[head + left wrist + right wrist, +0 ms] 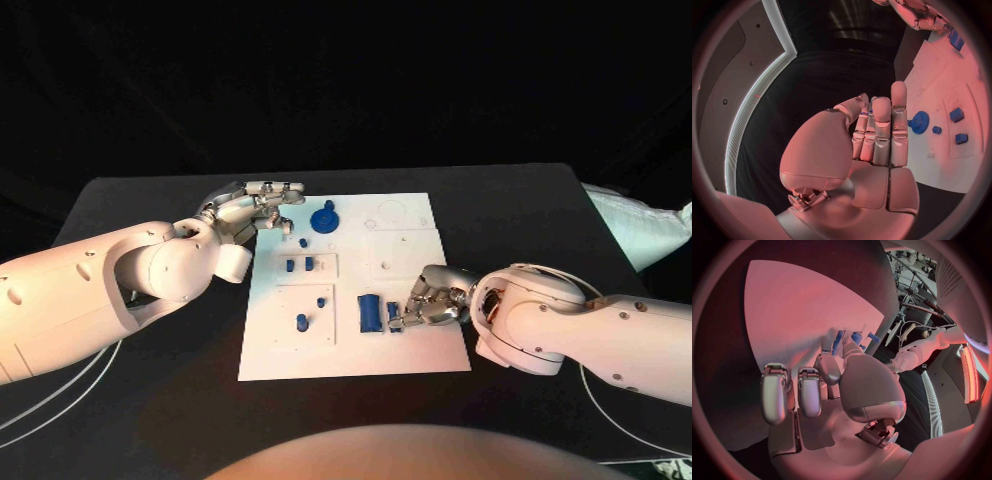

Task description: Assemble the parts on the task board

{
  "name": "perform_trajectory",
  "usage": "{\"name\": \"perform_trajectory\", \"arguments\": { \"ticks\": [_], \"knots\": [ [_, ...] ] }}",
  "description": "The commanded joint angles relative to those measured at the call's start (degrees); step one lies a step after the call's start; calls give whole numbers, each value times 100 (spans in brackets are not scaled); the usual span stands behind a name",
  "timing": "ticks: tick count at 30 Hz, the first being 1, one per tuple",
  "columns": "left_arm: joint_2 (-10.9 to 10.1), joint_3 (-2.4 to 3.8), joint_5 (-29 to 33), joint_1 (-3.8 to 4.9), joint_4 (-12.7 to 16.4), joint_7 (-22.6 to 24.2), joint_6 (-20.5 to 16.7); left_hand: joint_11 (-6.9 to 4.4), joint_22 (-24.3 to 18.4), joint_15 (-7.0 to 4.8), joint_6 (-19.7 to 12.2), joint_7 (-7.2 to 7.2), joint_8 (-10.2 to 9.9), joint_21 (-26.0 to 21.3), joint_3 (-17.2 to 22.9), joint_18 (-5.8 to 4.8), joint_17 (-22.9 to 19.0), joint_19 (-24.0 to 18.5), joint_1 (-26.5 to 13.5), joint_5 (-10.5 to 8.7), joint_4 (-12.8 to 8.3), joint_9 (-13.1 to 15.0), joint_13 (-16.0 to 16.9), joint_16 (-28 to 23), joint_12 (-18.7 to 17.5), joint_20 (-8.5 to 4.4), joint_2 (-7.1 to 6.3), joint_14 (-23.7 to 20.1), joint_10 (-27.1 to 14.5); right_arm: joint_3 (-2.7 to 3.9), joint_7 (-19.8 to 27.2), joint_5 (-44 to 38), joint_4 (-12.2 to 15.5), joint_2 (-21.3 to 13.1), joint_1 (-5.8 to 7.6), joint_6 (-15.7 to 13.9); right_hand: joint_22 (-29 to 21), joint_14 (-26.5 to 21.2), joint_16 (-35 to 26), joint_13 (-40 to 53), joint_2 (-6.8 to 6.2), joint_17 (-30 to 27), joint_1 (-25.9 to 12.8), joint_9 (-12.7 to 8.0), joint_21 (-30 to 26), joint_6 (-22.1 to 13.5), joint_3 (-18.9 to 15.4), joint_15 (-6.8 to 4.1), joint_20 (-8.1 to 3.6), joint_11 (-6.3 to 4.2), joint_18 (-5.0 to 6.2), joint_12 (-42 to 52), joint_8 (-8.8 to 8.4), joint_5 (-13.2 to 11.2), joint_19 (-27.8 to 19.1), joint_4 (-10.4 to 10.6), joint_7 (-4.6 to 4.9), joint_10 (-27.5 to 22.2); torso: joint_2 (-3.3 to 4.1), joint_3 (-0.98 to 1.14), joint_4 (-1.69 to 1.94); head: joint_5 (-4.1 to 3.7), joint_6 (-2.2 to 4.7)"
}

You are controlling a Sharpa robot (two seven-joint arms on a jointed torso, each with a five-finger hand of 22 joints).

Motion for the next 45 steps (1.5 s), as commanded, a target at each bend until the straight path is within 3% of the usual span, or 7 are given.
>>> {"name": "perform_trajectory", "arguments": {
  "ticks": [1,11,21,35,36,42,45],
  "knots": [
    [15,3,-22,1,-6,33,100,-14,-4,14,10,-2,33,-34,-18,112,-6,12,-9,17,-26,-8,-9,0,28,4,15,-45,-42,8,351,282,41,-65,-4,-355,318,526,-52,-55,-73,1175,-27,-3,-50,-83,-98,46,21,30,-32,-109,-51,49,131,17,41,-77,-12,-3,3,-17,24],
    [102,-3,270,-138,-181,311,-223,31,-124,118,-92,47,1,-307,-236,94,-530,-326,-274,8,117,-29,-49,-462,7,69,-121,-630,-165,56,2555,2823,-566,-86,500,-1145,-18,460,-251,-216,28,896,201,-222,-282,-749,-268,230,180,248,40,-447,-373,164,-28,-106,294,-348,-224,-52,-21,-40,239],
    [315,-8,605,-232,-477,740,-670,351,-1600,582,-454,153,-168,-2298,-854,72,-1932,-2021,-251,0,349,-50,-89,-3358,-321,618,-105,-1666,-768,72,4451,5517,-2117,576,729,-1135,-3898,-1018,-3361,-2288,257,-2452,1256,-474,-3488,-1282,-59,490,414,515,761,-3512,-367,-260,-2036,-741,576,-2221,-637,-140,-56,51,600],
    [866,-10,635,-240,-1419,1025,-1114,609,-2769,955,-659,24,-413,-2977,-1557,112,-2677,-2678,1,28,415,-59,-94,-5121,-804,1019,162,-1838,-1032,205,5237,6317,-3769,1560,749,-664,-6094,-2140,-7910,-6271,397,-5782,1495,-1330,-6662,-1178,238,1091,1029,865,750,-5673,-388,-463,-2682,-1090,707,-1943,-846,-88,-67,69,916],
    [831,-15,624,-242,-1388,777,-867,266,-3400,650,-2268,-278,-876,-3343,-1804,-280,-3196,-3932,-2382,-185,309,-435,-454,-5423,-1026,525,460,-3440,-2664,202,4821,5939,-3695,1526,753,-942,-6494,-4002,-8152,-6602,33,-6272,-963,-1585,-7139,-2849,315,533,679,622,412,-6023,-747,-1044,-4390,-845,413,-3860,-791,-109,-76,58,891],
    [792,5,519,-285,-1217,867,-1143,111,-3715,521,-2992,-406,-876,-3343,-1940,-324,-3196,-4543,-3469,-616,309,-435,-454,-5589,-1155,302,460,-4157,-3389,222,4966,6079,-3472,1496,680,-1218,-6751,-4880,-8356,-6849,33,-6588,-2183,-1737,-7449,-3639,315,533,547,539,316,-6023,-747,-1044,-5171,-845,255,-4768,-801,-75,-92,137,1030],
    [751,26,408,-331,-1037,963,-1435,32,-3853,456,-3333,-470,-876,-3343,-1993,-363,-3196,-4816,-3977,-616,309,-435,-454,-5653,-1213,194,460,-4497,-3739,243,5119,6228,-3235,1465,604,-1510,-6836,-5285,-8408,-6917,33,-6692,-2718,-1790,-7552,-3999,315,533,473,135,265,-6023,-747,-1044,-5541,-845,190,-5180,-812,-39,-109,219,1174]
  ]
}}
